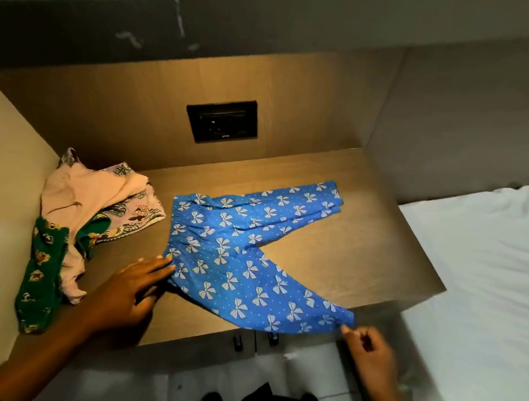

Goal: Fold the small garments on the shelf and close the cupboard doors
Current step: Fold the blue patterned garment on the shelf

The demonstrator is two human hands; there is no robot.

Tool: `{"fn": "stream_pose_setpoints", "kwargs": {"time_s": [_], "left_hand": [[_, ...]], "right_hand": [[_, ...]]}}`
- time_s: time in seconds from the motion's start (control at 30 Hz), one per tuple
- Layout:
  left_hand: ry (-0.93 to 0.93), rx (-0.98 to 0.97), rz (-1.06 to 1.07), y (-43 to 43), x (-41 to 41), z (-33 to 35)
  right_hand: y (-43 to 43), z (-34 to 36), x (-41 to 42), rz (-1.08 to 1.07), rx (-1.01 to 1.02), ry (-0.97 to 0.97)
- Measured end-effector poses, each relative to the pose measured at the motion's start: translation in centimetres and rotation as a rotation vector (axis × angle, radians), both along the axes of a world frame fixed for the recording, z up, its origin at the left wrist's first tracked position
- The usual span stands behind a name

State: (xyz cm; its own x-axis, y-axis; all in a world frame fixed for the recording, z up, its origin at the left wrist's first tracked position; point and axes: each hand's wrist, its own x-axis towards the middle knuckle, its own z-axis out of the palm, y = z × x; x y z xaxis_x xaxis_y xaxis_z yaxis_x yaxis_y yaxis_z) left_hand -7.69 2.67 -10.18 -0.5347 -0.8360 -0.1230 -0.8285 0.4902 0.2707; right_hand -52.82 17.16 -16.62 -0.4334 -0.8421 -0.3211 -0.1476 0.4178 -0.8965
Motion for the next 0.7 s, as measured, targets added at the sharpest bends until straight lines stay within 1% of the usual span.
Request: {"fn": "stream_pose_setpoints", "kwargs": {"time_s": [0.07,0.1,0.13,0.27,0.37,0.43,0.57,0.63,0.7], "left_hand": [[-0.108,-0.084,-0.086,-0.8,0.1,-0.2],[-0.138,-0.125,-0.108,-1.1,-0.1,-0.1],[-0.142,-0.162,-0.116,-1.2,-0.5,0.0],[-0.090,-0.185,-0.123,-1.5,-1.1,0.0],[-0.049,-0.176,-0.070,-1.4,-1.2,0.0],[-0.010,-0.161,-0.019,-1.2,-1.3,-0.1],[0.077,-0.110,0.057,-1.1,-1.3,0.3],[0.116,-0.081,0.066,-1.1,-1.3,0.7],[0.184,-0.029,0.075,-0.9,-1.5,1.4]], "right_hand": [[-0.2,-2.4,-0.2,0.030,0.176,-0.329],[-0.7,-3.0,-0.2,0.026,0.220,-0.434],[-1.2,-3.1,-0.1,0.034,0.221,-0.489],[-2.9,-1.2,1.9,0.079,0.200,-0.545],[-2.8,-0.8,2.5,0.111,0.156,-0.657],[-2.9,-0.6,2.8,0.067,0.140,-0.676],[-3.2,0.3,2.6,-0.116,0.086,-0.728],[-3.4,1.6,2.3,-0.138,0.067,-0.727],[-3.7,3.6,2.1,-0.100,0.063,-0.674]]}}
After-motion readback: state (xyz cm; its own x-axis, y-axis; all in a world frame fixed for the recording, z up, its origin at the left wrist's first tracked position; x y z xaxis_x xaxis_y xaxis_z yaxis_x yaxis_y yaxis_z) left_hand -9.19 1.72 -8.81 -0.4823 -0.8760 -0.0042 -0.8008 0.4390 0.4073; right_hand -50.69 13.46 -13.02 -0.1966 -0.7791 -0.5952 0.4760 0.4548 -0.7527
